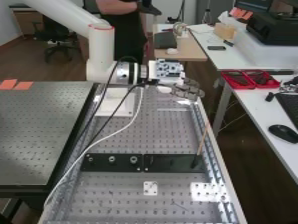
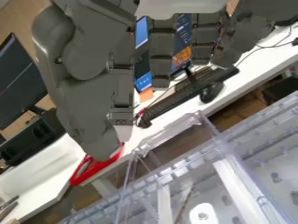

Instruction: Grab the drill bit and place it in the clear container

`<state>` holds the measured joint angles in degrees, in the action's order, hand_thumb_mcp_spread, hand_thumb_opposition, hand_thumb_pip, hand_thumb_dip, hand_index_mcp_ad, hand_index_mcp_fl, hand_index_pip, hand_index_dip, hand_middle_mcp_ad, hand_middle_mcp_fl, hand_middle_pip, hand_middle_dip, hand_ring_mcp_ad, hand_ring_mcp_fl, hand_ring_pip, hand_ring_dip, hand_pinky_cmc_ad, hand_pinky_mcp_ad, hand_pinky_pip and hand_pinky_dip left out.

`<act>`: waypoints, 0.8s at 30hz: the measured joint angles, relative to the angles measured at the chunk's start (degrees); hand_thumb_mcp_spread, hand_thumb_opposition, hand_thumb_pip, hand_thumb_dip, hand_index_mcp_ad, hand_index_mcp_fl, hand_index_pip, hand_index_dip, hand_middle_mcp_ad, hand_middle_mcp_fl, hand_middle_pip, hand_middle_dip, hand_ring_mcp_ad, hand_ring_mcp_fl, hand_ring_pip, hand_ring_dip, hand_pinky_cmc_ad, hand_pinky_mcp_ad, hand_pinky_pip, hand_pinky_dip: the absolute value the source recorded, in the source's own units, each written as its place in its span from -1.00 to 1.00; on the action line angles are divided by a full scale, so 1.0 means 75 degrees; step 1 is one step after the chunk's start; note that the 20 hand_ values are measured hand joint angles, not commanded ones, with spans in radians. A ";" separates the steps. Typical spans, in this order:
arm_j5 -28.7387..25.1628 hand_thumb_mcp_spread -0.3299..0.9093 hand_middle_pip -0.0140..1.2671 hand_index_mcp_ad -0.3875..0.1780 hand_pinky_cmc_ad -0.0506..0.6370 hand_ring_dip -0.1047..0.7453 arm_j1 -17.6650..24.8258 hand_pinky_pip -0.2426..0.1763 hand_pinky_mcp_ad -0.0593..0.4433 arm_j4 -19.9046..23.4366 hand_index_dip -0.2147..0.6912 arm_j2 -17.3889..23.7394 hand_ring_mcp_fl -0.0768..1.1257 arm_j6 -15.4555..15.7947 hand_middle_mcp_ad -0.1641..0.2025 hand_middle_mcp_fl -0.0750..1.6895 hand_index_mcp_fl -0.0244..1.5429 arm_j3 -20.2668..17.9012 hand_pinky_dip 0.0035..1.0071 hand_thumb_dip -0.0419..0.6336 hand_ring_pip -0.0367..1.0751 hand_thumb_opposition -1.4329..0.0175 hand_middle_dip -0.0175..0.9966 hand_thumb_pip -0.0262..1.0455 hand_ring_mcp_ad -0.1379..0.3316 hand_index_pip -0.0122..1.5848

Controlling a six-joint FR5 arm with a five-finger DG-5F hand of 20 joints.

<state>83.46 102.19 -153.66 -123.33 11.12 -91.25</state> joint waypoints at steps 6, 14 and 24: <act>-0.0018 0.36 -0.78 -0.12 0.17 -0.67 -0.0065 -0.23 -0.16 0.0099 0.46 0.0387 -0.77 0.0319 0.26 -0.64 -0.11 -0.0198 -0.70 0.03 -0.80 -0.24 -0.51 -0.06 0.48 -0.46; -0.0022 0.17 -0.78 -0.06 0.10 -0.67 -0.0277 -0.24 -0.15 0.0095 0.51 0.1340 -0.81 0.1224 0.27 -0.67 -0.41 -0.0667 -0.70 -0.17 -0.80 -0.13 -0.51 -0.29 0.49 -0.84; -0.0169 -0.03 -0.79 0.06 0.10 -0.67 -0.0618 -0.29 -0.15 0.0102 0.34 0.2694 -0.84 0.2389 0.26 -0.74 -0.67 -0.1421 -0.71 -0.59 -0.80 0.01 -0.52 -0.36 0.55 -0.92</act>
<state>82.19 97.55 -152.89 -103.13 29.04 -101.90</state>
